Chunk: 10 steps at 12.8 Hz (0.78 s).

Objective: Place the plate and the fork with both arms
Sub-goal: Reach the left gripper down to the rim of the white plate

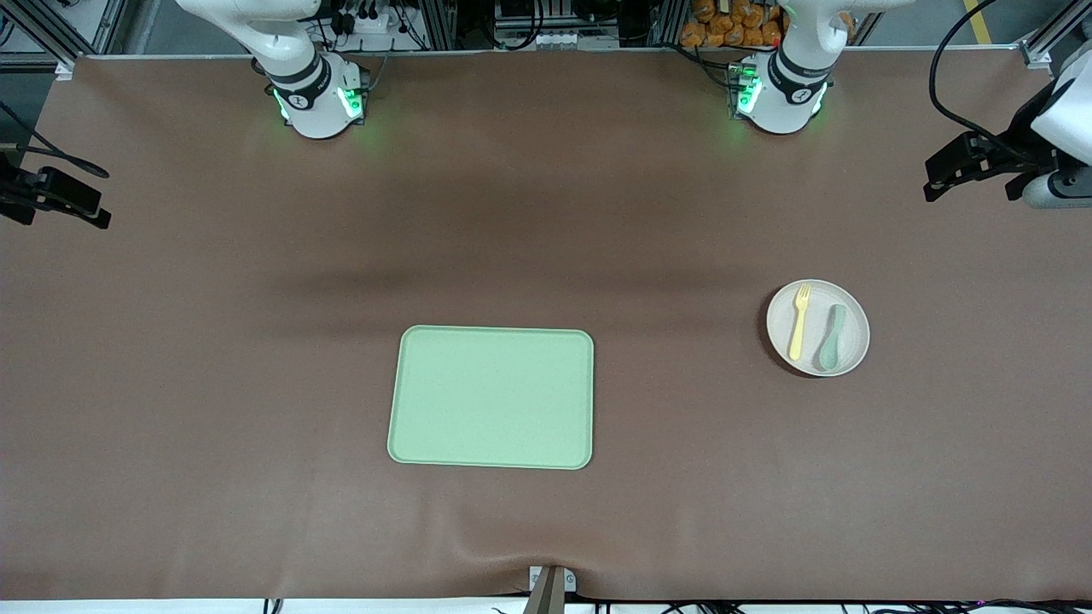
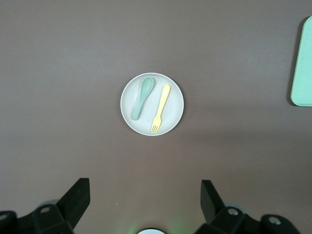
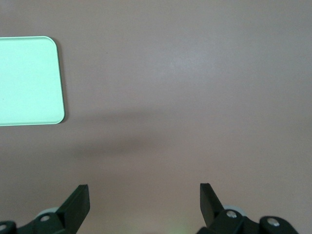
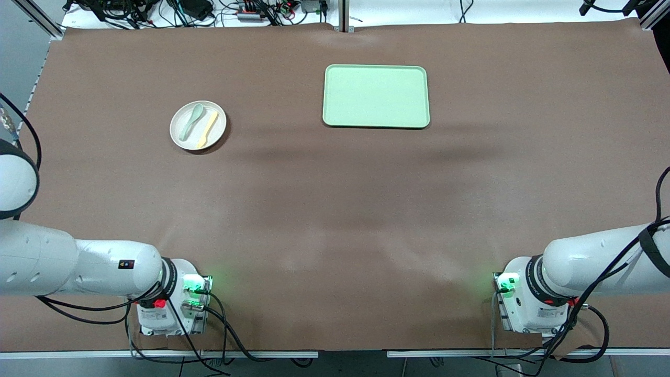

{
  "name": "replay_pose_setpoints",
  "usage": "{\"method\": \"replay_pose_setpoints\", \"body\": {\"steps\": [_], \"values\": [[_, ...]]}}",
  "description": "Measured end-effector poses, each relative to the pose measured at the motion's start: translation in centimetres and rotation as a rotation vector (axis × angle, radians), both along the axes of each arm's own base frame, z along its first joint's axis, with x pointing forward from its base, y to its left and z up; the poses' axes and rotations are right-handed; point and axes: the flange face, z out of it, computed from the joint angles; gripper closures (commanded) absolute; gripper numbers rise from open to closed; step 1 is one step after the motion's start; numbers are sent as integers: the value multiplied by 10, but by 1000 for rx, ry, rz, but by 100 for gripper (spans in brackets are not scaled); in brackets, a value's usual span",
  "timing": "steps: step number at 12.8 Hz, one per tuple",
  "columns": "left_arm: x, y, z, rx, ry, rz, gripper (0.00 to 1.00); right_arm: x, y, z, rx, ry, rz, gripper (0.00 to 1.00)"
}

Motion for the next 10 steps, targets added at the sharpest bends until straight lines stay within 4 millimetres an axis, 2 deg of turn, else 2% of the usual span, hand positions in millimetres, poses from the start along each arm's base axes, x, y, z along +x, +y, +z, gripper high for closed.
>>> {"method": "replay_pose_setpoints", "body": {"steps": [4, 6, 8, 10], "values": [[2, 0, -3, 0, 6, -2, 0, 0, 0, 0, 1, 1, 0, 0], [9, 0, -16, 1, 30, -3, 0, 0, 0, 0, 1, 1, 0, 0], [23, 5, -43, 3, 81, 6, 0, 0, 0, 0, 1, 1, 0, 0], [44, 29, -89, 0, 125, 49, 0, 0, 0, 0, 1, 2, -1, 0]]}}
